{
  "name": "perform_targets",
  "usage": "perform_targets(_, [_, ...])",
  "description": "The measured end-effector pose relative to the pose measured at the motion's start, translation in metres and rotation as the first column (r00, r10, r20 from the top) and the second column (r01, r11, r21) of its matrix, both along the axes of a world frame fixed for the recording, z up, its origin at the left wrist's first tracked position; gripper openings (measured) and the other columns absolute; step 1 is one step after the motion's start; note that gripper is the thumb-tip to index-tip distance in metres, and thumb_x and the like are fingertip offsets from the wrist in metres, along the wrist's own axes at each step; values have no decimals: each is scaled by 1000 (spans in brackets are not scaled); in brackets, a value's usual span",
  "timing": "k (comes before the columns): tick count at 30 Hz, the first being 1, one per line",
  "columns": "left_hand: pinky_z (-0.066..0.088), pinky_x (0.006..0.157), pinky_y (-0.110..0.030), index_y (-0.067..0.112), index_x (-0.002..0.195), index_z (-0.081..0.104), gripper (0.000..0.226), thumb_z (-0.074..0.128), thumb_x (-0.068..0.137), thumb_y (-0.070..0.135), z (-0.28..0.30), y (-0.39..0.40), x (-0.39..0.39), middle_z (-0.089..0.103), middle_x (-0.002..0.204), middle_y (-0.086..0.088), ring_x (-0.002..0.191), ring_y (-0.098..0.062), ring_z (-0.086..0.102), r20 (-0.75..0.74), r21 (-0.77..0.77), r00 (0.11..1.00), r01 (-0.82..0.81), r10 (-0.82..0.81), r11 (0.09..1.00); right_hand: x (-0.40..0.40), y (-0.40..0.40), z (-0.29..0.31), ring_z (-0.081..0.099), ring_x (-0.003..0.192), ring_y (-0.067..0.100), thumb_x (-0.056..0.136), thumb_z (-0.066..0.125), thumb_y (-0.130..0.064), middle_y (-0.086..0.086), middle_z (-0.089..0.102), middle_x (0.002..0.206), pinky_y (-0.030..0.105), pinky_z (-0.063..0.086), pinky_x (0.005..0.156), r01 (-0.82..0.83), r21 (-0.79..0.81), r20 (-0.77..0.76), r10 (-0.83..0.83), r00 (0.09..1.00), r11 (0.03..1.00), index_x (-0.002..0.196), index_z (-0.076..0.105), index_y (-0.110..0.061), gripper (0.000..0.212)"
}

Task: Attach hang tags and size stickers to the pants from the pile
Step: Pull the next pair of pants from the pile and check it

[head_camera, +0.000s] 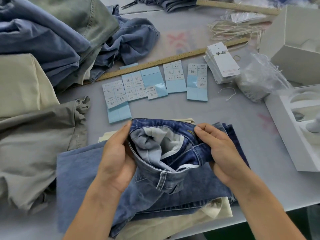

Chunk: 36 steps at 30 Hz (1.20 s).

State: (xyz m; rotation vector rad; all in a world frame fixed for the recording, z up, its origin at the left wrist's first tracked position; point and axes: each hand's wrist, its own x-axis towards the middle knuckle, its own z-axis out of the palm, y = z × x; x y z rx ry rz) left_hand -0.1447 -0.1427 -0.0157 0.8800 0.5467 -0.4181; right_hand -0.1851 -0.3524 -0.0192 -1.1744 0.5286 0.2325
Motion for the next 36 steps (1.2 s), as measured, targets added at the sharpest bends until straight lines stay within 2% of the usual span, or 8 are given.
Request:
perform_targets(5, [56, 84, -20, 29, 121, 60, 53, 88, 76, 26, -3, -2, -22, 74, 111, 6, 103, -12, 71, 331, 450, 901, 111, -281, 886, -4, 1, 11, 72, 77, 16, 87, 65, -25, 4, 74, 90, 25, 59, 66, -24, 40, 64, 21, 998, 999, 98, 63, -12, 17])
perform_targets(8, [51, 66, -18, 45, 112, 54, 50, 80, 85, 11, -10, -5, -33, 68, 94, 17, 84, -3, 64, 398, 891, 772, -198, -496, 408, -11, 0, 14, 70, 106, 22, 91, 71, -16, 5, 72, 115, 33, 60, 86, -164, -66, 193, 174, 966, 984, 118, 61, -17, 29])
perform_targets(11, [38, 56, -31, 22, 117, 60, 45, 76, 80, 2, -8, -13, -34, 62, 88, 0, 73, -20, 54, 319, 893, 773, -439, -549, -99, -23, -15, 17, 44, 142, 13, 89, 74, -11, -13, 51, 148, 27, 40, 113, -461, -379, 242, 566, 788, 803, 144, 45, -38, 68])
perform_targets(15, [47, 71, -29, 22, 136, 44, 57, 76, 89, 27, -3, -18, -40, 50, 114, -5, 90, -18, 52, 414, 897, 756, -434, -507, 84, -22, -30, 13, 67, 115, 14, 92, 69, -2, -12, 68, 126, 33, 56, 95, -370, -683, 158, 622, 767, 630, 145, 43, -50, 77])
perform_targets(18, [38, 95, -31, 15, 131, 54, 44, 69, 96, 36, -2, -24, -67, 53, 123, -9, 110, -25, 51, 408, 794, 408, -600, -817, 97, -14, -26, 10, 74, 83, 11, 92, 72, -7, -19, 76, 98, 39, 59, 78, -215, -756, 180, 513, 839, 618, 134, 53, -44, 59])
perform_targets(25, [38, 73, -38, 21, 84, 68, 15, 72, 84, 7, -26, -16, -86, 57, 79, 4, 73, -23, 56, 131, 832, 187, -555, -974, 6, 0, -15, 7, 68, 74, 9, 81, 81, -36, -15, 75, 92, 35, 57, 67, 52, -970, 153, 433, 888, 237, 108, 64, -33, 32])
perform_targets(31, [37, 75, -39, 18, 87, 73, 14, 71, 84, 4, -26, 7, -83, 65, 89, 6, 74, -20, 59, 247, 815, 153, -568, -957, 120, 7, -26, 4, 61, 98, 8, 78, 87, -19, -7, 58, 112, 17, 52, 72, 15, -849, 282, 427, 859, 529, 114, 68, -20, 41])
perform_targets(36, [38, 77, -42, 20, 84, 75, 16, 67, 89, 6, -20, 9, -82, 67, 90, 8, 76, -17, 63, 300, 789, 169, -597, -939, 145, -6, -51, 2, 58, 106, 5, 77, 77, -48, -12, 62, 113, 18, 50, 84, -118, -875, 110, 429, 896, 469, 114, 73, -30, 41])
